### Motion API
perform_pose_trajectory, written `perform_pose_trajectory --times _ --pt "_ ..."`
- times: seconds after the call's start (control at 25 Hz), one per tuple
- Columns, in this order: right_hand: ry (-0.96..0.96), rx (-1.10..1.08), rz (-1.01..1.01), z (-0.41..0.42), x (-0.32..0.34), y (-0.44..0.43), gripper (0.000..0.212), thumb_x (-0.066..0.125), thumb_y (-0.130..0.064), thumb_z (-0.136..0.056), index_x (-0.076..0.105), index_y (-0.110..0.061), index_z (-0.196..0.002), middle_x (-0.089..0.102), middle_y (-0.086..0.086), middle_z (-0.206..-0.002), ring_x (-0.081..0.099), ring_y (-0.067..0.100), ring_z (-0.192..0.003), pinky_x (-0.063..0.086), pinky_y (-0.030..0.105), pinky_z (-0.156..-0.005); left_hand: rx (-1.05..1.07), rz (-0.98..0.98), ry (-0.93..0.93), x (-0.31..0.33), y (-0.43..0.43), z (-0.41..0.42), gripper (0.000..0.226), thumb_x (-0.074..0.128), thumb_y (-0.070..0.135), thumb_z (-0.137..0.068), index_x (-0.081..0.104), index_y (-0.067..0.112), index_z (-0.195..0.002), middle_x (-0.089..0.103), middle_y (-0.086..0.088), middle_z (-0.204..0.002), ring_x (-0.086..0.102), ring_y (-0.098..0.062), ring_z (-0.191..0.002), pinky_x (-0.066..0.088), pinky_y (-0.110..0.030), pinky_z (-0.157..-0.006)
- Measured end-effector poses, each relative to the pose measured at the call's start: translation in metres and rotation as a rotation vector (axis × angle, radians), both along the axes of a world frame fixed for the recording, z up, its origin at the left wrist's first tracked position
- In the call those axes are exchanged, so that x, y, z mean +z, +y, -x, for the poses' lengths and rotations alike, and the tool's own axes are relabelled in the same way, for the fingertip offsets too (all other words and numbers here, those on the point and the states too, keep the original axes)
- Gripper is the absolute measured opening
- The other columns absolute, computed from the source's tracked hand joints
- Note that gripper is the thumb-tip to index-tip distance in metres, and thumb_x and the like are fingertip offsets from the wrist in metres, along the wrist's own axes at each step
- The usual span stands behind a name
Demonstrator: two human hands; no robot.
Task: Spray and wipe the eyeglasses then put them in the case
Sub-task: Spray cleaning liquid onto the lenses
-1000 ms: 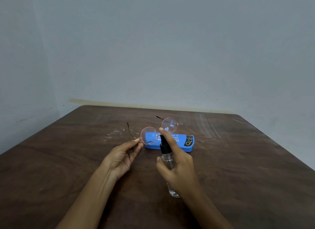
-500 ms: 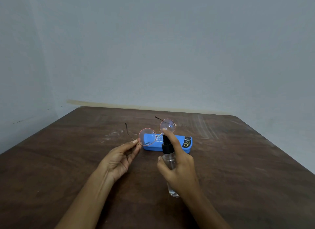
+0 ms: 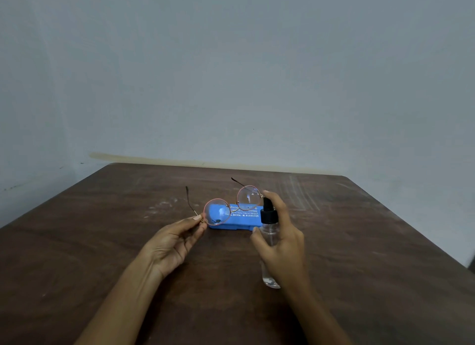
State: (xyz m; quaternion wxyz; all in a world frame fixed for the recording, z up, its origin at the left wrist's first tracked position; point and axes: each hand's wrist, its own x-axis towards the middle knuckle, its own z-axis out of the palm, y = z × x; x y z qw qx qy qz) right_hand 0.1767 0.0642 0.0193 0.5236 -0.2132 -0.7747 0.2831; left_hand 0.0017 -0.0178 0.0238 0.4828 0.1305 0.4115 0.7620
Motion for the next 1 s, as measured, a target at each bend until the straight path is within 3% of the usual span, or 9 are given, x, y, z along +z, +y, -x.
perform_pose_trajectory --times 0.04,0.2,0.36,0.48,0.64,0.8,1.0 --pt "0.005 0.000 0.006 0.0001 0.0000 -0.0004 0.064 0.058 -0.004 -0.068 0.043 -0.048 -0.112 0.060 0.005 -0.069 0.049 0.017 -0.052 0.039 0.010 -0.052 -0.008 -0.005 0.001 0.0008 -0.0007 -0.0007 0.017 0.066 -0.006 -0.069 0.070 -0.001 -0.054 0.068 -0.007 -0.052 0.065 -0.011 -0.046 0.052 -0.014 -0.042" --pt "0.007 -0.025 0.040 0.0002 -0.0008 -0.0004 0.060 0.058 -0.005 -0.067 0.044 -0.046 -0.109 0.065 0.004 -0.075 0.056 0.017 -0.057 0.041 0.011 -0.052 0.002 0.006 0.034 -0.0008 0.0009 -0.0003 0.042 0.047 -0.004 -0.085 0.070 0.001 -0.050 0.068 -0.005 -0.051 0.065 -0.009 -0.045 0.051 -0.013 -0.043" --pt "0.006 -0.028 0.051 0.0003 -0.0011 -0.0010 0.063 0.060 -0.001 -0.069 0.044 -0.047 -0.109 0.064 0.005 -0.074 0.054 0.018 -0.054 0.043 0.018 -0.052 -0.001 0.011 0.041 0.0010 0.0008 -0.0022 0.043 0.046 -0.004 -0.086 0.070 0.000 -0.050 0.068 -0.005 -0.050 0.064 -0.009 -0.045 0.052 -0.013 -0.043" --pt "0.023 -0.023 0.051 -0.0004 -0.0001 -0.0014 0.068 0.057 -0.003 -0.069 0.043 -0.046 -0.120 0.056 0.004 -0.058 0.044 0.012 -0.046 0.038 0.010 -0.048 0.000 0.007 0.041 0.0009 0.0003 -0.0023 0.043 0.046 -0.004 -0.086 0.070 0.000 -0.050 0.068 -0.005 -0.050 0.064 -0.008 -0.045 0.051 -0.013 -0.043" --pt "0.005 0.004 0.035 -0.0008 0.0008 -0.0018 0.073 0.056 -0.001 -0.069 0.041 -0.032 -0.134 0.055 0.013 -0.057 0.040 0.006 -0.043 0.035 0.005 -0.049 -0.001 0.007 0.039 0.0008 0.0003 -0.0020 0.044 0.046 -0.004 -0.086 0.069 0.001 -0.049 0.068 -0.005 -0.051 0.065 -0.009 -0.045 0.052 -0.013 -0.043" --pt "-0.007 0.008 0.050 -0.0007 0.0005 -0.0013 0.064 0.056 -0.005 -0.067 0.046 -0.041 -0.119 0.065 0.011 -0.071 0.044 0.010 -0.047 0.039 0.009 -0.050 -0.009 0.008 0.051 0.0015 0.0004 -0.0025 0.046 0.045 -0.004 -0.086 0.069 0.002 -0.048 0.068 -0.005 -0.050 0.064 -0.008 -0.044 0.052 -0.013 -0.044" --pt "-0.021 -0.016 0.045 0.0005 -0.0006 -0.0025 0.058 0.056 -0.006 -0.066 0.046 -0.042 -0.111 0.063 0.010 -0.066 0.049 0.020 -0.050 0.037 0.009 -0.049 -0.008 0.009 0.052 0.0003 -0.0001 -0.0016 0.044 0.046 -0.004 -0.085 0.069 0.002 -0.049 0.069 -0.004 -0.051 0.065 -0.008 -0.045 0.052 -0.013 -0.043"
